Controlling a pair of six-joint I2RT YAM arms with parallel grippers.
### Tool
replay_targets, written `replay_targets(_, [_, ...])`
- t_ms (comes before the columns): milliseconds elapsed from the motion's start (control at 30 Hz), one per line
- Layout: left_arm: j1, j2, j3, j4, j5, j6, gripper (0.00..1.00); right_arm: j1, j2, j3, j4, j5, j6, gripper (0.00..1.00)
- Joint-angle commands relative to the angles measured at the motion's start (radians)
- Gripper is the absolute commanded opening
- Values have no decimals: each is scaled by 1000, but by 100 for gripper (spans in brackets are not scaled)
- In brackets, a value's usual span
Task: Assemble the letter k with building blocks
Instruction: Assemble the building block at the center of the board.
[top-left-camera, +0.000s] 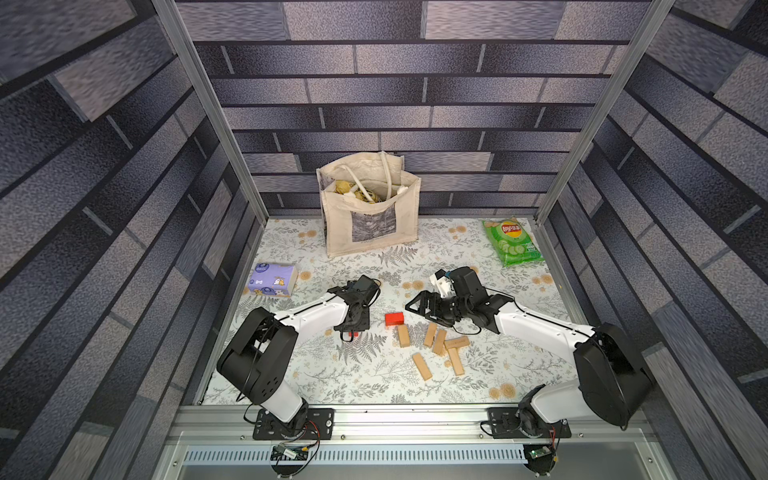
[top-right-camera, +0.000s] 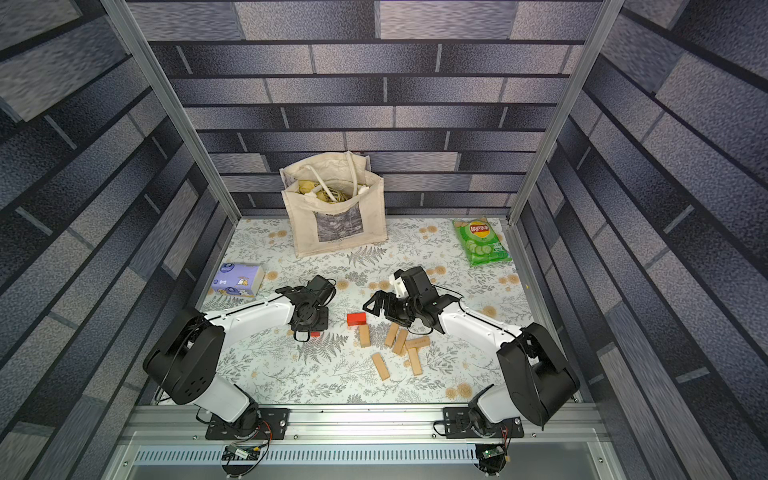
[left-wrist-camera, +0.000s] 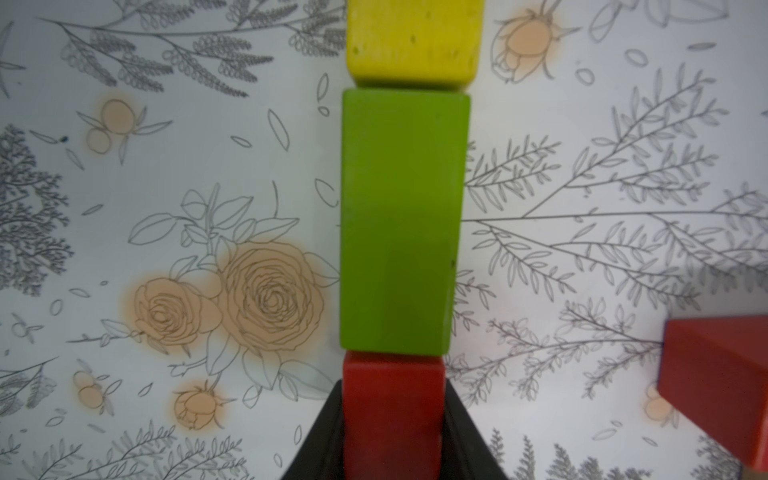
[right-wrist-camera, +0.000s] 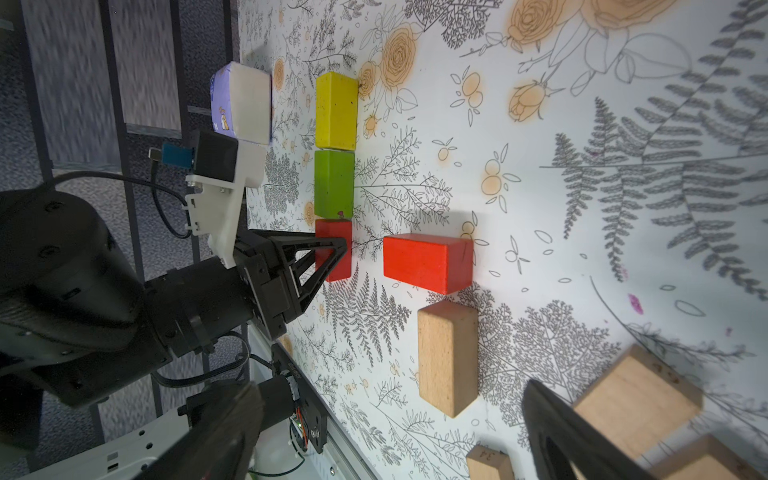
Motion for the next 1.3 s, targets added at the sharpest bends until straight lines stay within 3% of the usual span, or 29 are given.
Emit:
replay_targets(0, [9, 21, 14, -20, -6, 20, 31, -7, 12, -9, 14, -15, -9, 100])
replay_targets(733, [16, 39, 18, -15, -9, 24, 33, -7, 24, -9, 18, -16, -10, 100])
replay_targets(1267, [18, 42, 18, -13, -10, 27, 41, -8, 33, -12, 27, -20, -8, 100])
